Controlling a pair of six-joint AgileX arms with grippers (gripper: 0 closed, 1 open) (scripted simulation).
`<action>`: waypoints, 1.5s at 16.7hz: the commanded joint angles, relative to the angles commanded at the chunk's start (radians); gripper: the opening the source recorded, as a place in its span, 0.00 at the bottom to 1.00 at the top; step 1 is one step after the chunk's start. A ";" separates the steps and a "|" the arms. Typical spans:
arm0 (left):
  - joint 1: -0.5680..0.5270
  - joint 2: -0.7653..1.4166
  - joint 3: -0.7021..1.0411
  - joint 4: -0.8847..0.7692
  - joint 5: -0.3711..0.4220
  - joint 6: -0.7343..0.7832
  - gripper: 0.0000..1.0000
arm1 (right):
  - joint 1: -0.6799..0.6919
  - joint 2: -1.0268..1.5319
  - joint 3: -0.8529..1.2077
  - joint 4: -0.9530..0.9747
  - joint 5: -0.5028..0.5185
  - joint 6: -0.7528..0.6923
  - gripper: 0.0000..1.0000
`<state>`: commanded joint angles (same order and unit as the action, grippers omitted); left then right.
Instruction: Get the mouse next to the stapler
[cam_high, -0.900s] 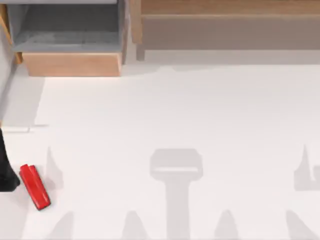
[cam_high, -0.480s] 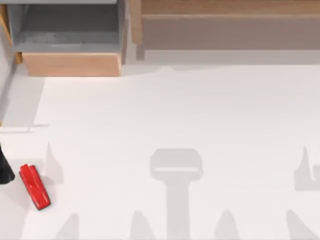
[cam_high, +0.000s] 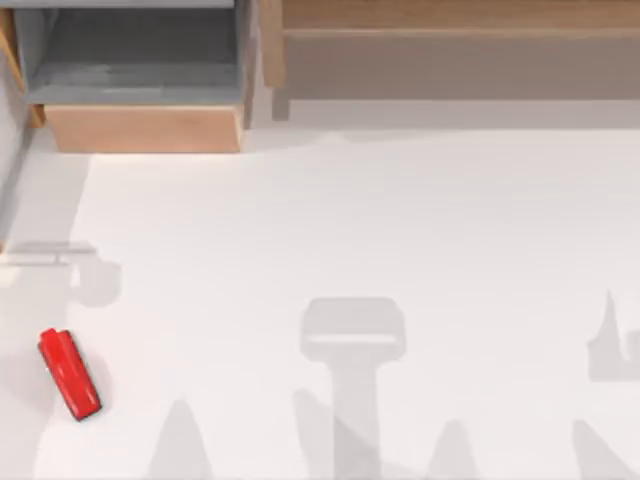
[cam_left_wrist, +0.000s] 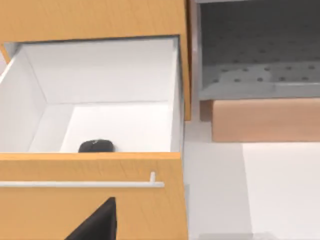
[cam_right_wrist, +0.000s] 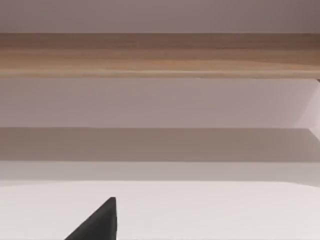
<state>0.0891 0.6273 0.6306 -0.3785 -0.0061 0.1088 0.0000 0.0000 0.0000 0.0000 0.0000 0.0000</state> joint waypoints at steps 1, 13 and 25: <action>0.014 0.088 0.086 -0.050 0.001 0.013 1.00 | 0.000 0.000 0.000 0.000 0.000 0.000 1.00; 0.198 1.274 1.211 -0.676 0.021 0.146 1.00 | 0.000 0.000 0.000 0.000 0.000 0.000 1.00; 0.242 2.003 1.918 -1.014 0.045 0.199 1.00 | 0.000 0.000 0.000 0.000 0.000 0.000 1.00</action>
<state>0.3312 2.6304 2.5483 -1.3930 0.0385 0.3074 0.0000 0.0000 0.0000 0.0000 0.0000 0.0000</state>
